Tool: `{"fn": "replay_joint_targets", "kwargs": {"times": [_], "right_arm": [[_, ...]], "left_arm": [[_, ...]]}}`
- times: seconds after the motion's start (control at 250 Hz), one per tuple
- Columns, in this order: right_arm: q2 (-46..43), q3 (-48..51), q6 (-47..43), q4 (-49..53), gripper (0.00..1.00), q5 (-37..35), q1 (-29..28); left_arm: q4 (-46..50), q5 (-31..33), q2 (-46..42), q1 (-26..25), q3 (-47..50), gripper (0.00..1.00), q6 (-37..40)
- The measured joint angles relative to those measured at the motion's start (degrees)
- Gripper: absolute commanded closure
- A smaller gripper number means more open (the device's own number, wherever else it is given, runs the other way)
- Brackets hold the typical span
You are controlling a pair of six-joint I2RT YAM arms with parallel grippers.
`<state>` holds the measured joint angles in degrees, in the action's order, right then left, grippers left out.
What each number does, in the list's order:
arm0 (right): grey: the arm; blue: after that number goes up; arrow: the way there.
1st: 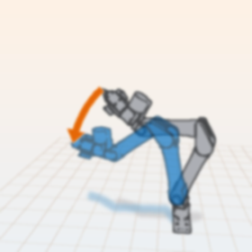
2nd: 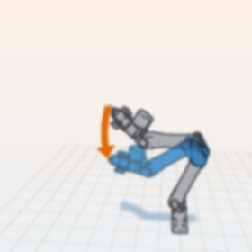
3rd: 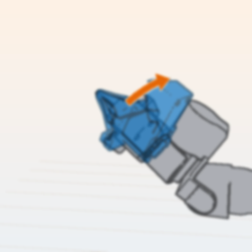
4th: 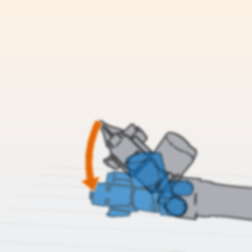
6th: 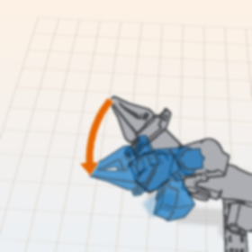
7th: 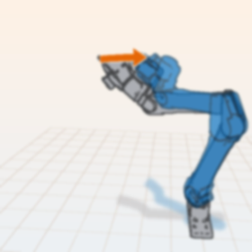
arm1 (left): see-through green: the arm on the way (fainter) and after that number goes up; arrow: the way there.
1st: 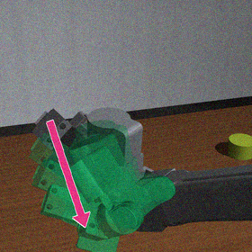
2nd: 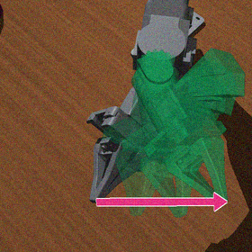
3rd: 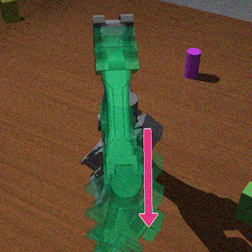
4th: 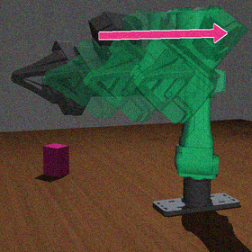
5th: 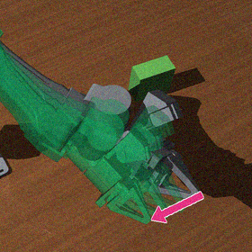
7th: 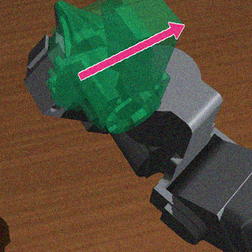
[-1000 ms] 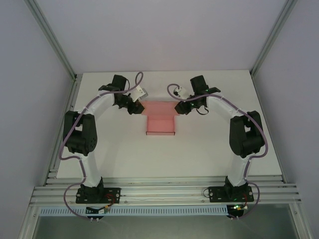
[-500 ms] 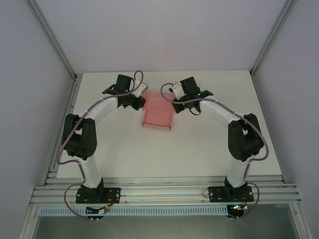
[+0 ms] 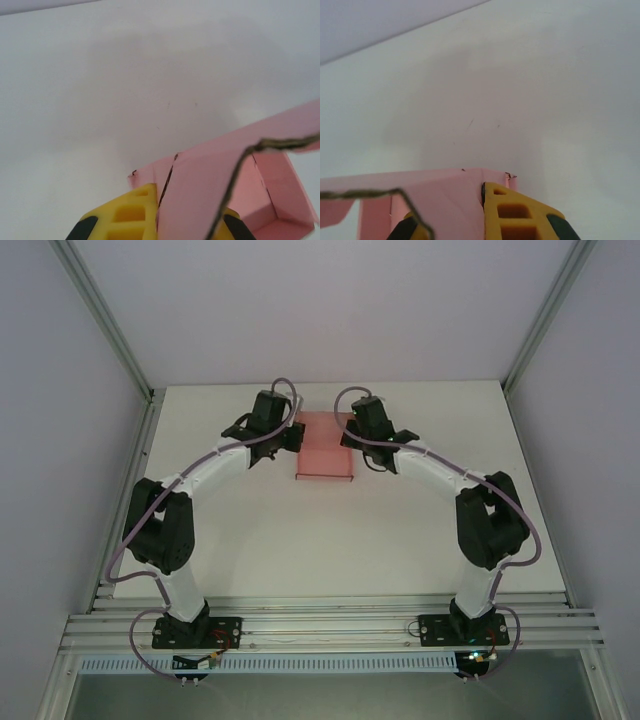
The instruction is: Assemble paper box
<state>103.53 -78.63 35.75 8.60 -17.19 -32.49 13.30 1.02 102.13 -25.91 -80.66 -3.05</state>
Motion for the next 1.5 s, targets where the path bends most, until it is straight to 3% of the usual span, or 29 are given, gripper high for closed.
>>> {"fn": "replay_joint_targets", "kwargs": {"times": [0.188,0.419,0.735,1.042,1.498], "right_arm": [[0.0,0.2,5.6,-2.2,0.99,-3.4,-3.1],[0.0,0.2,6.2,-3.8,0.98,-5.8,-5.0],[0.0,1.1,3.8,-5.8,0.97,-7.5,-5.0],[0.0,9.0,0.5,-12.9,0.96,-8.2,-6.0],[0.2,15.5,-5.2,-19.5,0.98,-15.3,-9.8]], "left_arm": [[0.0,14.2,-0.8,-2.4,0.0,1.00,-13.2],[-1.9,16.6,-2.2,-2.4,1.2,1.00,-22.7],[-10.1,15.2,-4.7,-2.5,8.6,1.00,-20.2],[-20.0,11.8,-4.7,-2.5,18.3,1.00,-17.0],[-29.2,9.0,-4.7,-2.5,26.1,1.00,-14.0]]}}
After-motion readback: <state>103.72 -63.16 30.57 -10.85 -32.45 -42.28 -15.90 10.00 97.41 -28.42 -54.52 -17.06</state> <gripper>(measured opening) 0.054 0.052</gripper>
